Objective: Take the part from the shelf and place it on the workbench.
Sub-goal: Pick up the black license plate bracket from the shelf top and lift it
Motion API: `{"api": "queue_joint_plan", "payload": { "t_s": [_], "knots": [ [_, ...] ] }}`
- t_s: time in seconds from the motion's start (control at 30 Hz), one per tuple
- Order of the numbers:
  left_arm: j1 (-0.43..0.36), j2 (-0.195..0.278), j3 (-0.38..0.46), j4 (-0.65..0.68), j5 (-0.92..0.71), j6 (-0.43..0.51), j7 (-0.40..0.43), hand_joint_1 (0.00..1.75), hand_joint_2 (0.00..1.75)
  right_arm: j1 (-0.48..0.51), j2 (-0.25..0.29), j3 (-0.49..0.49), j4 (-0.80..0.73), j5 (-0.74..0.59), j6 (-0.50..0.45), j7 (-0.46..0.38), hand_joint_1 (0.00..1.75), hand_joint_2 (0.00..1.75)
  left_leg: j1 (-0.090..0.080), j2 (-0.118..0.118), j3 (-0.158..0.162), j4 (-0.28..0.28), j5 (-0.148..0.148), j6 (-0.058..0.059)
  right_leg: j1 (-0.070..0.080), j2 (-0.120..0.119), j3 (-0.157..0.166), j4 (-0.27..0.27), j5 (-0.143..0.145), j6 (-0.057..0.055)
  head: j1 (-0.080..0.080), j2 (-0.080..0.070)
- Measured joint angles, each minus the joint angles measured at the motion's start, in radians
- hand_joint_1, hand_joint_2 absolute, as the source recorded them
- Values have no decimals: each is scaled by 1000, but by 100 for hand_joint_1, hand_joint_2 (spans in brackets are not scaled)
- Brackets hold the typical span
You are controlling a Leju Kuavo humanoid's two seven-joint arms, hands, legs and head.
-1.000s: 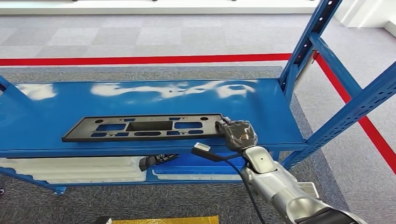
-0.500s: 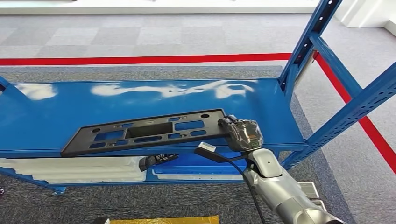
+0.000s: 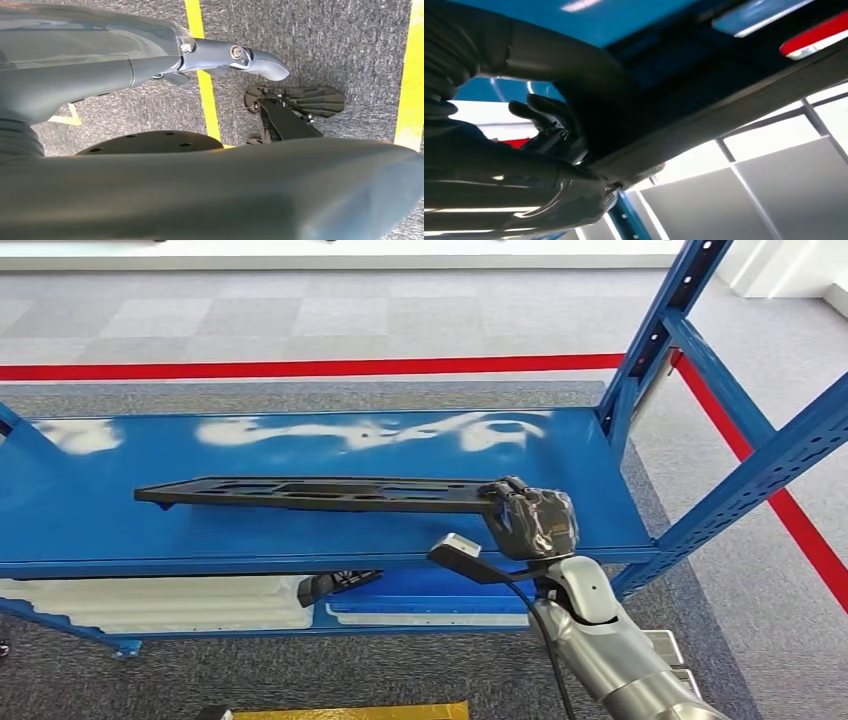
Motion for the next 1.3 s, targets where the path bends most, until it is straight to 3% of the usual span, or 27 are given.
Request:
{"api": "queue_joint_plan", "payload": {
  "t_s": [0.7, 1.0, 1.3],
  "knots": [
    [1, 0, 22, 0, 2, -3, -14, 0, 0, 5, -19, 1, -93, -94, 56, -16, 175, 175, 0, 0, 0, 0, 0, 0, 0, 0, 0, 0, 0, 0, 0, 0],
    [8, 0, 29, 0, 8, -3, -27, 0, 0, 25, -20, 1, -196, -362, 184, -104, 175, 175, 0, 0, 0, 0, 0, 0, 0, 0, 0, 0, 0, 0, 0, 0],
    [12, 0, 53, 0, 12, -3, -35, 0, 0, 53, -21, 7, -350, -559, 291, -137, 175, 175, 0, 0, 0, 0, 0, 0, 0, 0, 0, 0, 0, 0, 0, 0]
  ]
}}
